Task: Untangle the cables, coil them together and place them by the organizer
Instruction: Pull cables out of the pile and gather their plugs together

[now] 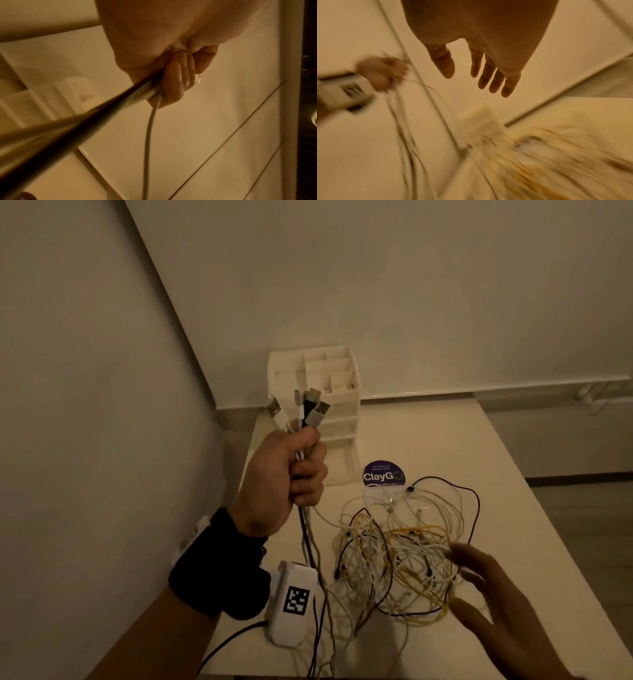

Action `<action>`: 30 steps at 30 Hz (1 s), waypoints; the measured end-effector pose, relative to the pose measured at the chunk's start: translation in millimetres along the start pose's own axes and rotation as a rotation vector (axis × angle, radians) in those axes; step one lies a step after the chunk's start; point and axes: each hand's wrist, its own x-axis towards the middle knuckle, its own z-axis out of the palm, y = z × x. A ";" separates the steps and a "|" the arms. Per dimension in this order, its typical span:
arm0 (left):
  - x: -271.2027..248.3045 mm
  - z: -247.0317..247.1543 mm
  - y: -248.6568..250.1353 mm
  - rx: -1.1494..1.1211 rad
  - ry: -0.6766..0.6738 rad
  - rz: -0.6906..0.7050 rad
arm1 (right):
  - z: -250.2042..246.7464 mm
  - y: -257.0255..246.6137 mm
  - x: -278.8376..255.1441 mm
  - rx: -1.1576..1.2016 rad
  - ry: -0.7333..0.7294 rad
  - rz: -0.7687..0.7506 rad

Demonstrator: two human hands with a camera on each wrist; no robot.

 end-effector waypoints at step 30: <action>-23.5 33.7 15.0 -0.268 -0.267 0.122 | 139.4 79.3 -11.1 -0.147 -0.715 0.447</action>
